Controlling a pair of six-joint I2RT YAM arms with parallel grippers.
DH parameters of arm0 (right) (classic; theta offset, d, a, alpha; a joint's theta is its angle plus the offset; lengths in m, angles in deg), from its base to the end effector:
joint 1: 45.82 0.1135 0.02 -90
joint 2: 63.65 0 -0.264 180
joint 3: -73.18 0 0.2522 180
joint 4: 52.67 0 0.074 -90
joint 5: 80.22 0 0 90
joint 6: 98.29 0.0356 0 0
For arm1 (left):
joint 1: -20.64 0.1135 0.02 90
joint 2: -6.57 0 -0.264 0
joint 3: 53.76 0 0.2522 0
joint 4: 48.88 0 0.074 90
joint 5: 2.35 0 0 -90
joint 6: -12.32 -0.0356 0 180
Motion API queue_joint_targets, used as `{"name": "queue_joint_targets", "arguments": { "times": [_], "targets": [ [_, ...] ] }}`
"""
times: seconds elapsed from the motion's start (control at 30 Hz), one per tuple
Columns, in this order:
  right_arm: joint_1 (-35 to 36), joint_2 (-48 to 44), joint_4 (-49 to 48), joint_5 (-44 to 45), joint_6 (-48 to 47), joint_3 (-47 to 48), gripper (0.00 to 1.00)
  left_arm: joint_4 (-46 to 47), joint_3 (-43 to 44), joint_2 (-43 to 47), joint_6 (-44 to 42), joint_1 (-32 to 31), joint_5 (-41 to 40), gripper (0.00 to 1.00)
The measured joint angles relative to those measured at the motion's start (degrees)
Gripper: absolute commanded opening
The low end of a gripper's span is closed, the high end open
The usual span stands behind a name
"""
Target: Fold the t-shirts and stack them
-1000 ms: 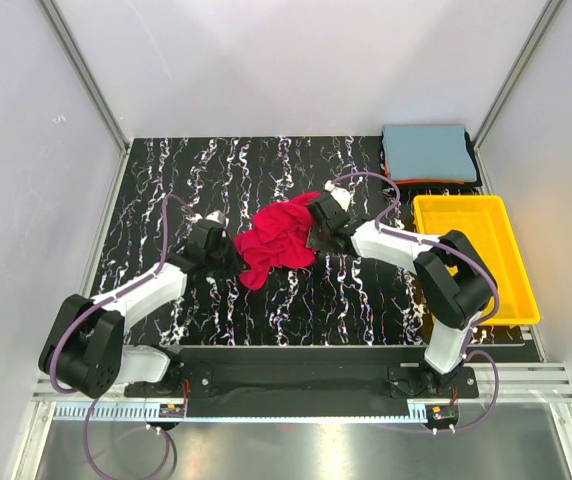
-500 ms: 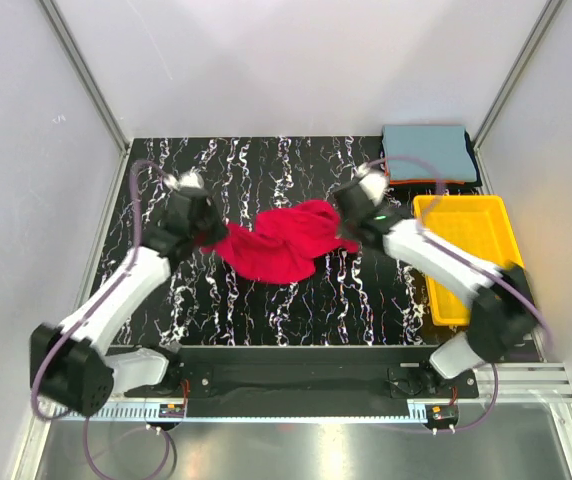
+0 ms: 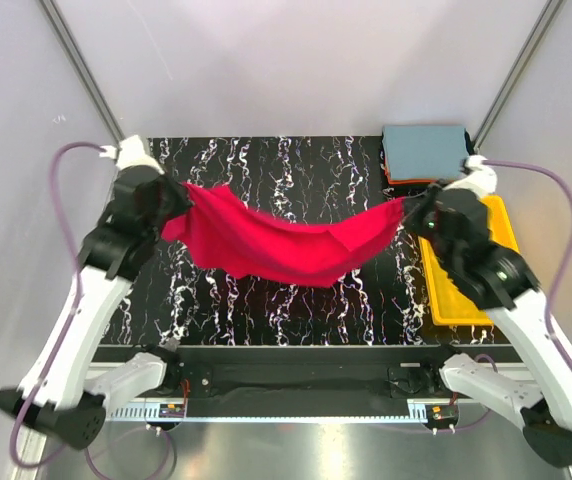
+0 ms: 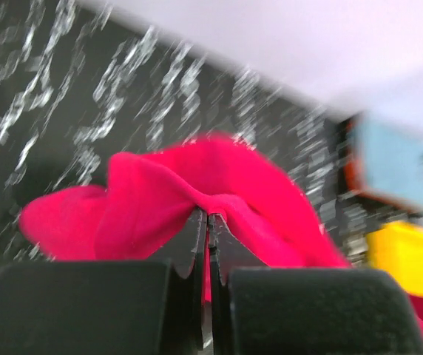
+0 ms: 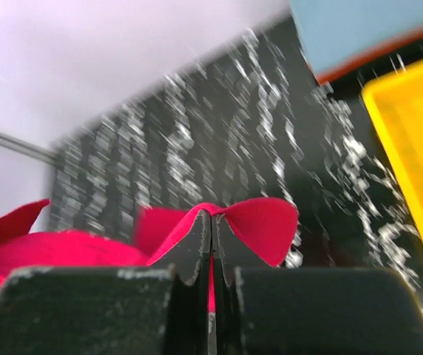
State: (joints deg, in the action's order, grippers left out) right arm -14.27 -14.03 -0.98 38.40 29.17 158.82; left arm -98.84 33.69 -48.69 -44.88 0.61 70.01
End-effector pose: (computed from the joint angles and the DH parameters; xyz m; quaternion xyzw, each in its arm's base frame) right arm 0.1404 0.0662 0.4345 0.1889 0.7634 0.1693 0.5940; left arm 0.1782 -0.0535 0.4319 -0.1786 0.7833 -0.1482 0.5767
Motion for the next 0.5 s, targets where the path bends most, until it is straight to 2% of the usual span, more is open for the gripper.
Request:
{"name": "queue_joint_targets", "arguments": {
  "times": [0.2, 0.5],
  "targets": [
    [0.0, 6.7, 2.4, -0.7, -0.8, -2.8, 0.0, -5.0, -3.8, -7.2, -0.9, 1.2, -0.1, 0.0],
    [-0.2, 12.7, 0.7, -0.8, -4.2, 7.7, 0.0, -4.7, 3.5, -8.0, -3.0, 2.3, -0.1, 0.0]
  ]
}}
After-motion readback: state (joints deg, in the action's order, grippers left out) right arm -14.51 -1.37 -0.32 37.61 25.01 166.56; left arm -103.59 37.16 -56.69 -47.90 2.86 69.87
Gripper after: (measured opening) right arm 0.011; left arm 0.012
